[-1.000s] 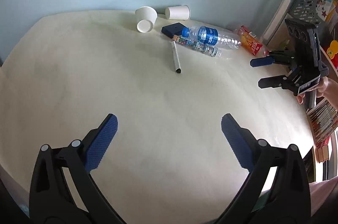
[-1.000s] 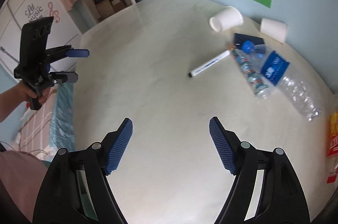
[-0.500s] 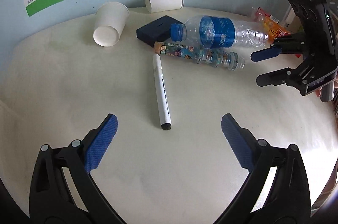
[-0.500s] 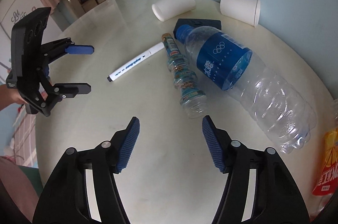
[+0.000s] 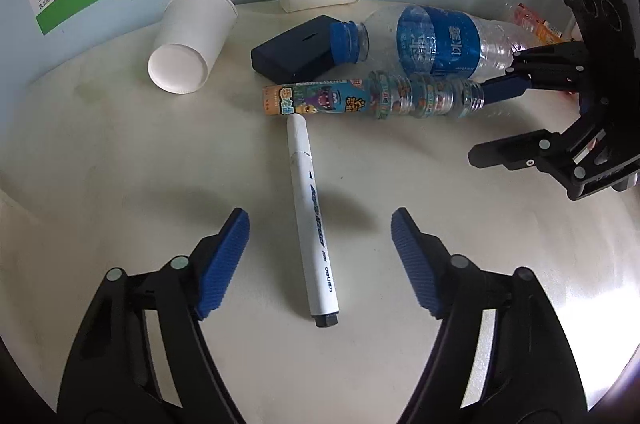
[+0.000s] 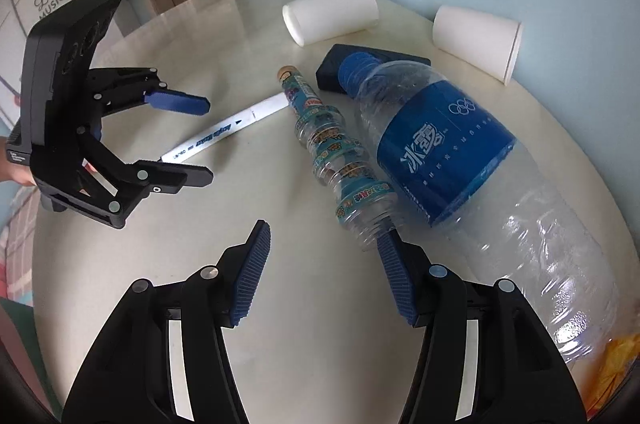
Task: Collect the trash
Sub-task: 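Grasp the white marker with the left tool while the right tool grasps the stacked small bottles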
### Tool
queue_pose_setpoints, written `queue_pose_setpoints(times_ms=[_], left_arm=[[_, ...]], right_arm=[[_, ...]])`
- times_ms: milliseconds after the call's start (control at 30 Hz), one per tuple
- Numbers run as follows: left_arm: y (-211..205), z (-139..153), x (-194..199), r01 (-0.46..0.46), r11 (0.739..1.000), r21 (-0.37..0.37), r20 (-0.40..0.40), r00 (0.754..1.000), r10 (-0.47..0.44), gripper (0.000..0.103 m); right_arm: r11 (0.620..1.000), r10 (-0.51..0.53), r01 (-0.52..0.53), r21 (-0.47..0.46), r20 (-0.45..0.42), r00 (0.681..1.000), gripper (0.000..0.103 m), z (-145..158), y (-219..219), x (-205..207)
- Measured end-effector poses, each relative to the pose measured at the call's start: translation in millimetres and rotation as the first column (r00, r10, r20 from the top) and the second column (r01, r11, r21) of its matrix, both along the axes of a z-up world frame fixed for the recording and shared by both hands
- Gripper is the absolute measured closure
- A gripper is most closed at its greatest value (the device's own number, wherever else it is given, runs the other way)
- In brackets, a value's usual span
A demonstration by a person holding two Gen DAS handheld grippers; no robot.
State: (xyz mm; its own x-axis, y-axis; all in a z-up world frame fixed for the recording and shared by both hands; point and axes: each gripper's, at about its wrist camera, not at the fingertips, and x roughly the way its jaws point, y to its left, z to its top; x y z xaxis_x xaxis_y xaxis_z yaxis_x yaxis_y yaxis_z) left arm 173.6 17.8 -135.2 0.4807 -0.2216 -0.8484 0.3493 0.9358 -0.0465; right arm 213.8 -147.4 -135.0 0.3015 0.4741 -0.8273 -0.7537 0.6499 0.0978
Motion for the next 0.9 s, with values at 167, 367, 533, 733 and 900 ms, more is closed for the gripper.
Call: queue_pose_setpoints(times_ms=[167,367,533,733,900], left_arm=[[-5,0,-1,0.019,1.000,0.001,0.011,1.000,-0.019,0.048],[-6,0,-1,0.029,0.999,0.014,0.019,0.999,-0.030,0.061],[5,1,2,-0.008,1.000,0.013,0.011,1.000,0.008,0.077],[25,1,4,-0.056,0.998,0.000,-0.004,0.998,0.056,0.077],[19,-1,0,-0.028,1.000,0.012,0.001,1.000,0.028,0.057]], right_arm=[[1.000,-0.004,0.004,0.014,0.005,1.000,0.046,1,-4,15],[1.000,0.000,0.000,0.005,0.020,1.000,0.042,-1,-9,22],[1.000,0.017,-0.016,-0.013,0.048,0.999,0.042,-1,-6,29],[0.999,0.018,-0.019,0.033,0.028,0.999,0.042,8,-10,33],[0.997,0.071,-0.072,0.019,0.060,0.996,0.042,15,-2,31]])
